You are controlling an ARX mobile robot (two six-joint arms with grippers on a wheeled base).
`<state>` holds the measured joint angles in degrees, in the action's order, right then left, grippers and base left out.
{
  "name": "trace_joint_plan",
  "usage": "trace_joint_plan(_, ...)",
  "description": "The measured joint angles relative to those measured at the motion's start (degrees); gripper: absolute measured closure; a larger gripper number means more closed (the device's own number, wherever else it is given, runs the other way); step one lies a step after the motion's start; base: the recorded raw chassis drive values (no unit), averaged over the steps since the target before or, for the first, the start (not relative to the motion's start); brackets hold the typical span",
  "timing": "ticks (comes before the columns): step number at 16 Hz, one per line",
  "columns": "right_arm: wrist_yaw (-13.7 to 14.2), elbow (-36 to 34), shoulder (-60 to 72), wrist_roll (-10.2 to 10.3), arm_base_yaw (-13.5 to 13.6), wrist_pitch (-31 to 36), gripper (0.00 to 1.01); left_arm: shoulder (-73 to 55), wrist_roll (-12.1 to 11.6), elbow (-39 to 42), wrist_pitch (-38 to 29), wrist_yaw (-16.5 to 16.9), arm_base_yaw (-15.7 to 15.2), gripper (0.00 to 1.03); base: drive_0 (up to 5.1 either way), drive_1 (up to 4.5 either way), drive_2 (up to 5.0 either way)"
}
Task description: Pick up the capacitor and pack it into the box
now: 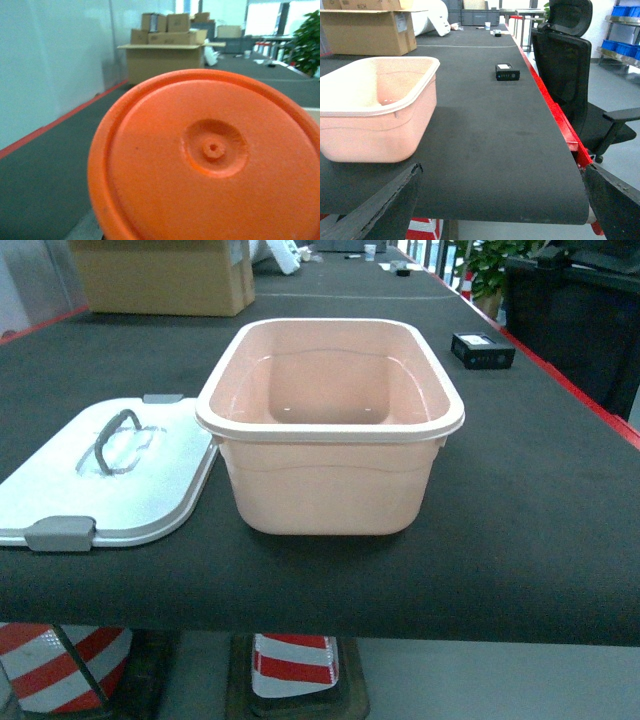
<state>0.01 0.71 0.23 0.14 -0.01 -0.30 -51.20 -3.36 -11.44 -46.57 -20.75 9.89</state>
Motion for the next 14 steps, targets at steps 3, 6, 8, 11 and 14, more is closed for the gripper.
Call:
trace_joint_plan(3,0.0,0.0,0.0,0.0,0.0,0.0,0.03,-26.6,0.5,-19.1,-6.3,7.3,4.7,0.59,0.0,0.0,0.0)
trace_joint_plan(6,0.0,0.0,0.0,0.0,0.0,0.0,0.03,-47.5,2.6,-41.5,3.7,10.8,9.6,0.59,0.0,0.0,0.0)
trace_joint_plan(8,0.0,0.0,0.0,0.0,0.0,0.0,0.03,-57.3,4.0,-55.9,11.4,12.7,12.3,0.59,0.0,0.0,0.0)
trace_joint_plan(11,0.0,0.0,0.0,0.0,0.0,0.0,0.03,-65.3,5.3,-66.6,15.0,14.1,14.0,0.39,0.0,0.0,0.0)
trace_joint_plan(14,0.0,0.0,0.0,0.0,0.0,0.0,0.03,-61.5,4.2,-61.5,11.7,14.0,12.2,0.03,0.0,0.0,0.0)
